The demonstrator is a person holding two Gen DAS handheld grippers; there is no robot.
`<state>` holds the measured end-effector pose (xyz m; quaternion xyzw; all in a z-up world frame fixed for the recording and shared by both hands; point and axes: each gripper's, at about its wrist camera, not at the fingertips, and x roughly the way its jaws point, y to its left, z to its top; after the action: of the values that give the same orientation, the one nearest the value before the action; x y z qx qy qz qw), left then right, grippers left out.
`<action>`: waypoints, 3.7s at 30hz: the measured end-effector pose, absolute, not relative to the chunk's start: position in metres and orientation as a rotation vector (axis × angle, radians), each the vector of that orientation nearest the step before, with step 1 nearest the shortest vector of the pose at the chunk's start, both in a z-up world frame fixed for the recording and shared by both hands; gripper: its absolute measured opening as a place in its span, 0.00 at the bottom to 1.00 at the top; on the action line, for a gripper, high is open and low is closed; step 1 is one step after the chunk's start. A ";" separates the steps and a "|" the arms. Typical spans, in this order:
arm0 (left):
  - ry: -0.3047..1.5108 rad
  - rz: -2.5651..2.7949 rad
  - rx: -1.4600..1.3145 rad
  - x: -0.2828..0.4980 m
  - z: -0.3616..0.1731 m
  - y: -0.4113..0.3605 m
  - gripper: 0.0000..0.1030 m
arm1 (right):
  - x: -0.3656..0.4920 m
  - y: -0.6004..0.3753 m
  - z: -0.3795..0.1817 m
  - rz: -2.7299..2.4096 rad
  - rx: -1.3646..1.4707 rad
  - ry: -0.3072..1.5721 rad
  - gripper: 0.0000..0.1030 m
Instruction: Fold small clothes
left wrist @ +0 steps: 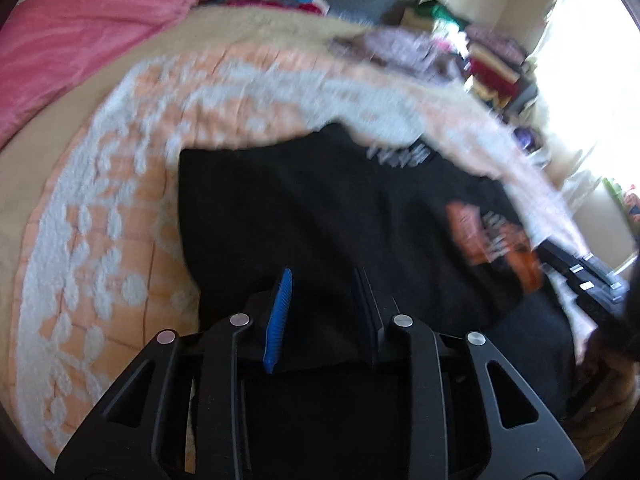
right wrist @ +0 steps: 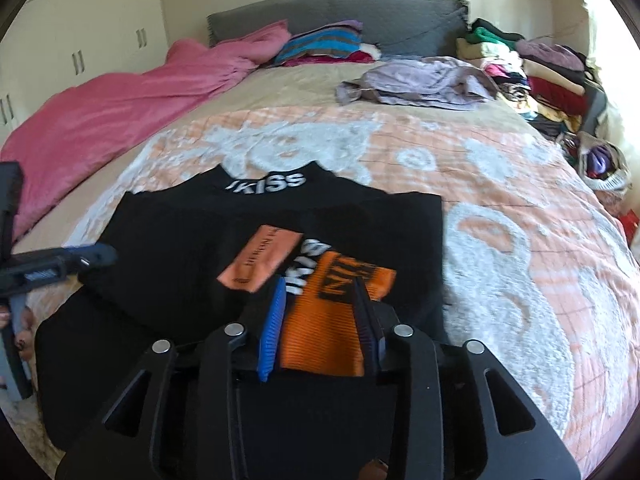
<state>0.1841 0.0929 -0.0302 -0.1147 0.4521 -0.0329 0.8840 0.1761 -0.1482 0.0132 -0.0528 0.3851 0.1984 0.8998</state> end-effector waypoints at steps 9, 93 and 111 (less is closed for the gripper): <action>0.941 -0.107 -0.310 0.173 -0.049 0.113 0.20 | 0.178 -0.095 0.010 0.525 -0.198 0.833 0.45; 0.767 -0.020 -0.231 0.088 0.016 0.106 0.91 | 0.095 -0.134 0.045 0.386 -0.080 0.662 0.95; 0.786 0.065 -0.174 0.041 0.022 0.117 0.91 | 0.065 -0.162 0.053 0.368 -0.087 0.651 0.95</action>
<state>0.0414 0.1169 0.0216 -0.0846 0.3822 0.0314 0.9197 0.0651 -0.1619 0.0527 -0.0427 0.3179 0.1796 0.9300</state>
